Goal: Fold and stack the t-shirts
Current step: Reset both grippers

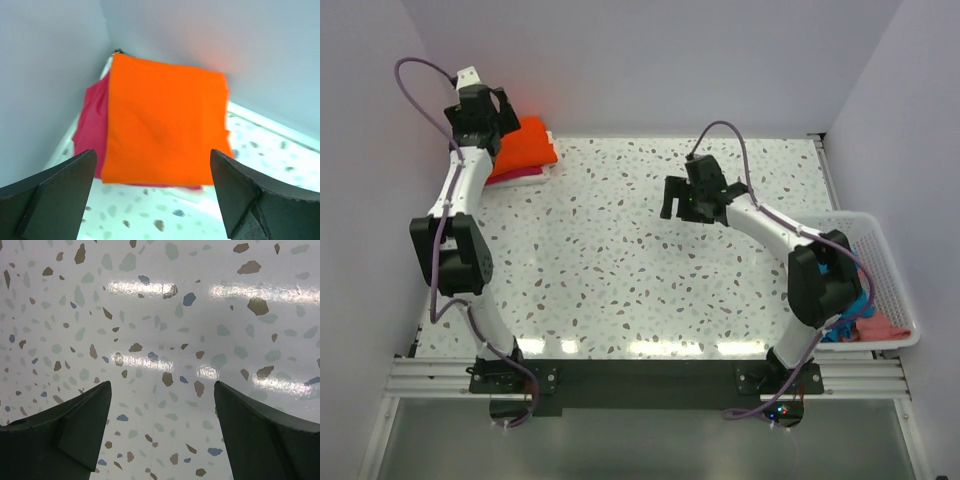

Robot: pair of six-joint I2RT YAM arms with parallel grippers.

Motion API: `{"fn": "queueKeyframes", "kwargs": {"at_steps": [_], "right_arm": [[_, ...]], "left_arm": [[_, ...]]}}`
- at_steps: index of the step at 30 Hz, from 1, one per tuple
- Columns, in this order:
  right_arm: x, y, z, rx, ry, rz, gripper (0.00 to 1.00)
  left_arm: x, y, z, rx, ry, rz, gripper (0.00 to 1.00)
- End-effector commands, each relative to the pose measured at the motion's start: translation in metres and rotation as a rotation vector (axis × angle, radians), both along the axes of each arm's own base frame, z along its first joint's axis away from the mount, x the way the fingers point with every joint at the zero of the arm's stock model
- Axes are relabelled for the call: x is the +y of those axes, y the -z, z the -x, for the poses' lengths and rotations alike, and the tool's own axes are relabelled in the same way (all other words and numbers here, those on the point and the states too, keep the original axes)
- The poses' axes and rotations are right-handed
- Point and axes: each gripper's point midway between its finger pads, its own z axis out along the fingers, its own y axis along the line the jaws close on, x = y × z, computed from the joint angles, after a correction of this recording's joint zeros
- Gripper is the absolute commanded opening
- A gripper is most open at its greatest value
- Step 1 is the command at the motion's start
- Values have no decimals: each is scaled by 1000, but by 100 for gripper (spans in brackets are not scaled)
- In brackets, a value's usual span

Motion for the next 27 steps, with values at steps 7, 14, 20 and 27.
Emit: {"fn": "queueKeyframes", "kwargs": {"at_steps": [7,14,20,27], "right_arm": [[-31,-69,28,-182,62,-30,89],[-64,-84,68,-253,104,-16,93],[-70,-90,85,-269,89,-39,95],[-64,-91,88,-296,67,-83,98]], "left_arm": [[-166,-39,66,-149,260,176,100],[-274,-11,149,-80,497,153,100],[-300,11,202,-24,629,169,100],[-300,22,228,5,683,208,100]]}}
